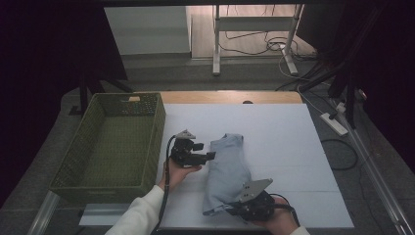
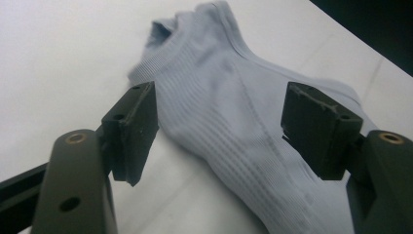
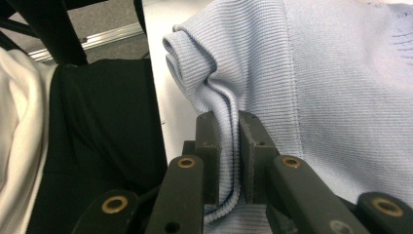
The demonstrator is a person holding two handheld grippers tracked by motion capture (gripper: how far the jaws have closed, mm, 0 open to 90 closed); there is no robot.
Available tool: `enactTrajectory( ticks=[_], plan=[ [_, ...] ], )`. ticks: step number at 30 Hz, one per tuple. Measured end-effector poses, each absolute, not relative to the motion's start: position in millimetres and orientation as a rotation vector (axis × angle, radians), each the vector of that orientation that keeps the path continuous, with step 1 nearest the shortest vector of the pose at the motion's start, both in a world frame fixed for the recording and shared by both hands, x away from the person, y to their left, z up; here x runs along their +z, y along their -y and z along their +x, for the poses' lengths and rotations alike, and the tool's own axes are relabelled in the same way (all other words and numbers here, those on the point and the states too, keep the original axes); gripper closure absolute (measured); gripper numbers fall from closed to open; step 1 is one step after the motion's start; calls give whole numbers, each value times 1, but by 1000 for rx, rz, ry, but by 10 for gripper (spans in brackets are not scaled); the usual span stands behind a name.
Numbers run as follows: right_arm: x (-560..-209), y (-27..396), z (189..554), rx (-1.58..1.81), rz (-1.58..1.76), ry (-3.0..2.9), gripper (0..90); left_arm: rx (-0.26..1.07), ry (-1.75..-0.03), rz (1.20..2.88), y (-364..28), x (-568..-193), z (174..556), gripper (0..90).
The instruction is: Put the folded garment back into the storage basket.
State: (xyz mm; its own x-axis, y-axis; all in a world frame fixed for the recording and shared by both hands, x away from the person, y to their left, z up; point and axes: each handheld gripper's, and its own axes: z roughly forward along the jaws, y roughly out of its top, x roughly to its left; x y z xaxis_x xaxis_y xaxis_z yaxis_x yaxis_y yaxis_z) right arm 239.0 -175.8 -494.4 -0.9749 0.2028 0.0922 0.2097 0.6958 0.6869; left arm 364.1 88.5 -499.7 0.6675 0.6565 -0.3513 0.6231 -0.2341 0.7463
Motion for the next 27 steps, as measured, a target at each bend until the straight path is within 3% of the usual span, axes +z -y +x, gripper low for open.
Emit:
enactTrajectory(
  ticks=[27],
  plan=[
    [-494,177,231,-1140,-282,2866,801,-35,-1069,2053,-27,-517,453,292]
  ],
)
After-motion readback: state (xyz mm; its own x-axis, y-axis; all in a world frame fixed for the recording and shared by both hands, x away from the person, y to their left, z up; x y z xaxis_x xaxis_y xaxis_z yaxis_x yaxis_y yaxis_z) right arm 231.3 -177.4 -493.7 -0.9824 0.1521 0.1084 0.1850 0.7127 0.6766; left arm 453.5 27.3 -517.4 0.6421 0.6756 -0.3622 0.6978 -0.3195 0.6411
